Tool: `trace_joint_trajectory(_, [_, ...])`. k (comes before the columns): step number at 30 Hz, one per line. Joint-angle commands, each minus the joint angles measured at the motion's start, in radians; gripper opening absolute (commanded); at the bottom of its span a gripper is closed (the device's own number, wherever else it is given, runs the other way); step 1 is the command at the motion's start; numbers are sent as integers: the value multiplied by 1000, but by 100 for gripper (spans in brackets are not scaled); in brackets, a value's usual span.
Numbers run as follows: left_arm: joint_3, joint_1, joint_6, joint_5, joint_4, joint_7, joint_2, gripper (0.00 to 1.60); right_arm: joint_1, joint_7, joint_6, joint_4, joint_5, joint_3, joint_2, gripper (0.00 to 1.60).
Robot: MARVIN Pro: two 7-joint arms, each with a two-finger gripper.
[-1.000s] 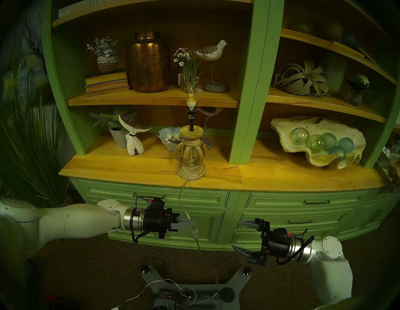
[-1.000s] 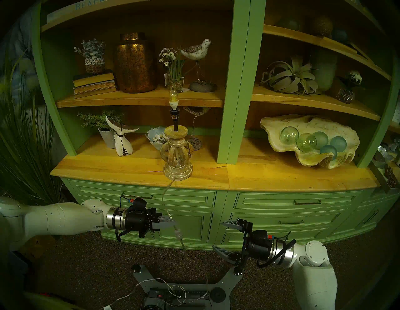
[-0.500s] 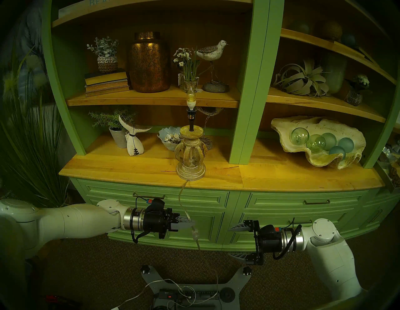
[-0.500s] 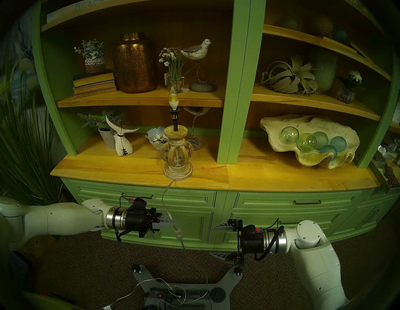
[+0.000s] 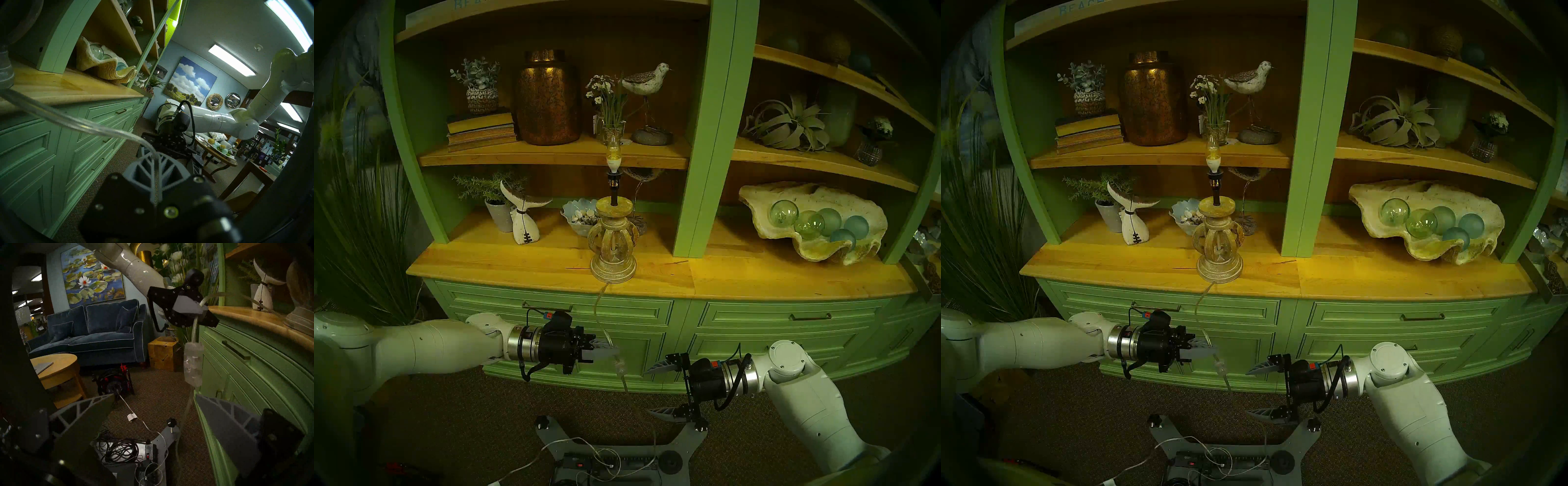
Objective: Grab cable and switch light on
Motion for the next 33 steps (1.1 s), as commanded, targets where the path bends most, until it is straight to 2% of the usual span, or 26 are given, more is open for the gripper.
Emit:
trace_joint_trajectory(1, [-15, -20, 0, -7, -7, -4, 0, 0, 116, -5, 8, 19, 7, 5, -66, 160])
trace_joint_trajectory(15, [-16, -20, 1, -9, -8, -4, 1, 0, 237, 3, -10, 199, -9, -34, -140, 160])
trace_joint_trajectory(17, [-16, -20, 1, -9, -8, -4, 1, 0, 284, 3, -20, 255, -6, -56, -145, 160])
trace_joint_trajectory(18, [-16, -20, 1, -9, -8, -5, 1, 0, 236, 3, -18, 211, -11, -28, -154, 160])
trace_joint_trajectory(20, [-16, -20, 1, -9, -8, -5, 1, 0, 290, 3, -32, 280, 6, -50, -160, 160])
trace_joint_trajectory(24, [-16, -20, 2, -10, -9, -5, 2, 0, 312, 3, -57, 333, 24, -66, -162, 160])
trace_joint_trajectory(26, [-17, -20, 2, -10, -9, -6, 2, 0, 345, 3, -82, 391, 46, -105, -156, 160])
trace_joint_trajectory(27, [-17, -20, 3, -10, -9, -6, 2, 0, 331, 3, -88, 388, 53, -100, -158, 160])
trace_joint_trajectory(33, [-17, -21, 4, -11, -10, -6, 2, 0, 352, 3, -147, 462, 129, -183, -132, 160])
